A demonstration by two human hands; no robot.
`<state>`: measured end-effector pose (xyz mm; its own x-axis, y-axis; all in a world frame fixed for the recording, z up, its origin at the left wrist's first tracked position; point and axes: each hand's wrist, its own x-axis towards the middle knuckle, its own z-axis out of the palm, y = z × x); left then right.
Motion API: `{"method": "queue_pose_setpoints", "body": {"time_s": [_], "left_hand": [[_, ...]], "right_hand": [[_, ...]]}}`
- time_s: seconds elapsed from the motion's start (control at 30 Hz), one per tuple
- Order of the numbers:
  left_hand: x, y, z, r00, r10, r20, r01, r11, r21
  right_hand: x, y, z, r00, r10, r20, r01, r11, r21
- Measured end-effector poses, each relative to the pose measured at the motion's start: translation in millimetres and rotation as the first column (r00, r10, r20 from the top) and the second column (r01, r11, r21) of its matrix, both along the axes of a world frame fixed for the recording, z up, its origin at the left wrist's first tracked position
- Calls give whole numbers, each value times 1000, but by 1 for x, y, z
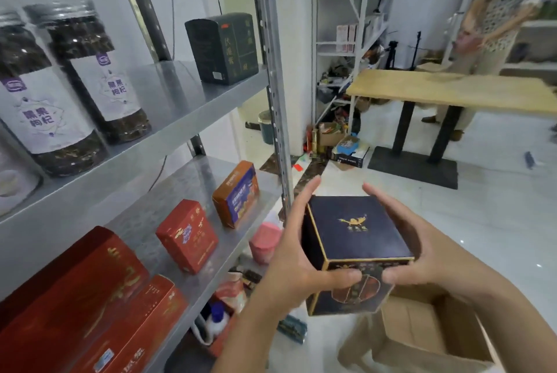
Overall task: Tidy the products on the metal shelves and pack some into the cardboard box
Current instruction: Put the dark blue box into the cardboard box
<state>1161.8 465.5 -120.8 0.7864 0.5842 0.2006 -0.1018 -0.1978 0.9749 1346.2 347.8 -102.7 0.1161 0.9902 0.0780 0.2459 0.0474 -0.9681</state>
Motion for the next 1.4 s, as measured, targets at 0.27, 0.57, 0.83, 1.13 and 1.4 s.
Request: {"method": "queue_pose_setpoints", "body": {"time_s": [0.27, 0.57, 0.83, 1.13, 1.4], "left_hand": [[21, -12, -17, 960, -188, -207, 223, 962, 158], [70, -30, -42, 936, -181, -304, 274, 914, 300], [148, -31, -102, 857, -213, -469, 376, 882, 286], [229, -44, -156, 828, -222, -515, 446, 817, 365], [288, -50, -204, 796, -245, -553, 518, 749, 414]], "right_hand": [[-2, -47, -33, 954, -280, 103, 265, 955, 133], [34, -81, -62, 919, -346, 188, 333, 938, 96], [119, -90, -104, 892, -199, 406, 298, 934, -197], [189, -87, -173, 755, -35, 655, 333, 881, -337], [220, -80, -220, 615, 33, 788, 381, 863, -333]]}}
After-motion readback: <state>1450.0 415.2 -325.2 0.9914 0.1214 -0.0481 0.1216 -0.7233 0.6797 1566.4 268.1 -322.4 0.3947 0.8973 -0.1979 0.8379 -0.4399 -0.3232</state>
